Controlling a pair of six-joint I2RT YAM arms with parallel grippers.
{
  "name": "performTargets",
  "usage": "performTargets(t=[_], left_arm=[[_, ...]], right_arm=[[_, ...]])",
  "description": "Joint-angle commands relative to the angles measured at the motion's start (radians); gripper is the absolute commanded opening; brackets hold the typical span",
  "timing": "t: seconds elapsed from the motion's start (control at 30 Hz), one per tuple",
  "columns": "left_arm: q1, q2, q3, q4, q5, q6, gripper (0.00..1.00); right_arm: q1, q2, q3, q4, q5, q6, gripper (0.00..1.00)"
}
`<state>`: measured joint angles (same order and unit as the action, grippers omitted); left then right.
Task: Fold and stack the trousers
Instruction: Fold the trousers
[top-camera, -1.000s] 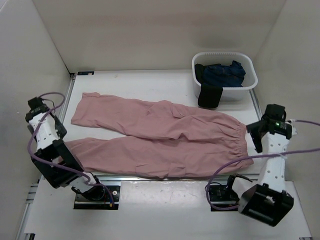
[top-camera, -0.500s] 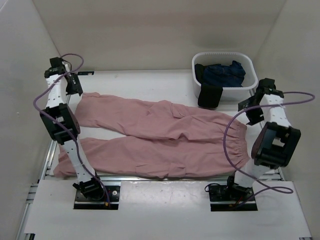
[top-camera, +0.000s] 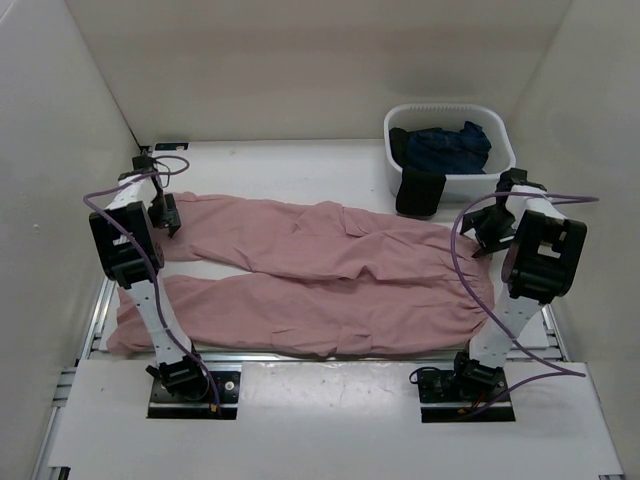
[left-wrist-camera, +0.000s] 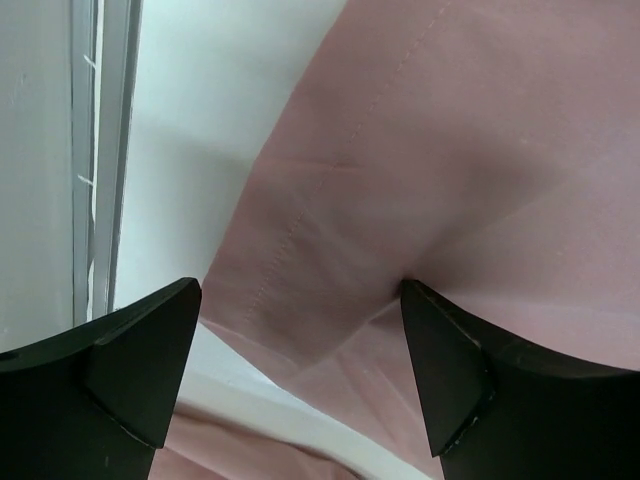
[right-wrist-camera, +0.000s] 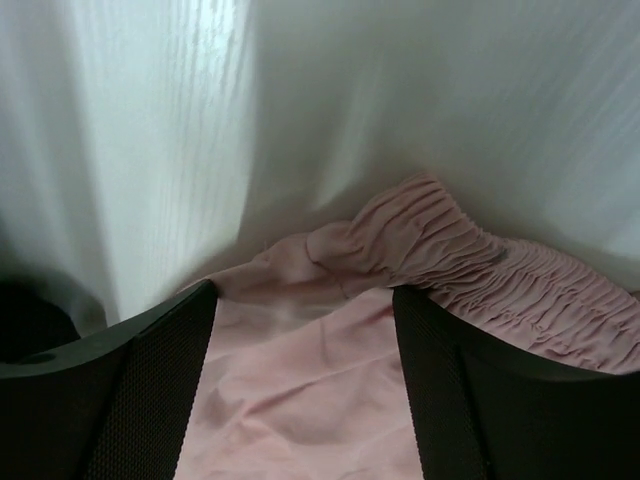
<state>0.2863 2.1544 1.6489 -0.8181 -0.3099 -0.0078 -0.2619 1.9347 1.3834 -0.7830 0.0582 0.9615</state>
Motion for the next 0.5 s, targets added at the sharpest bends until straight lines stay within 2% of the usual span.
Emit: performTargets(t=[0.0, 0.07, 0.1, 0.13, 0.23, 0.4, 0.47], left_arm=[[0.004, 0.009, -0.022, -0.065, -0.002, 0.008, 0.93], [0.004, -0.001, 0.056, -0.091, 0.040, 0.008, 0.93], [0.004, -0.013, 0.154, -0.105, 0.093, 0.008, 0.94], [0.004, -0.013, 0.210, -0.105, 0.121, 0.008, 0.94], [-0.007, 0.027, 0.403, -0.105, 0.234, 0.008, 1.00], [-0.029, 0.197, 0.609, -0.105, 0.382, 0.008, 1.00], [-0.038, 0.240, 0.643, -0.082, 0.425, 0.008, 1.00]], right_arm=[[0.001, 0.032, 0.020, -0.019, 0.074, 0.068, 0.75], [0.001, 0.056, 0.046, -0.047, 0.098, 0.068, 0.62], [0.001, 0.079, 0.071, -0.059, 0.098, 0.059, 0.55], [0.001, 0.092, 0.084, -0.083, 0.098, 0.059, 0.40], [0.001, 0.104, 0.097, -0.093, 0.098, 0.028, 0.14], [0.001, 0.104, 0.108, -0.114, 0.121, -0.044, 0.00], [0.001, 0.104, 0.108, -0.114, 0.121, -0.064, 0.00]])
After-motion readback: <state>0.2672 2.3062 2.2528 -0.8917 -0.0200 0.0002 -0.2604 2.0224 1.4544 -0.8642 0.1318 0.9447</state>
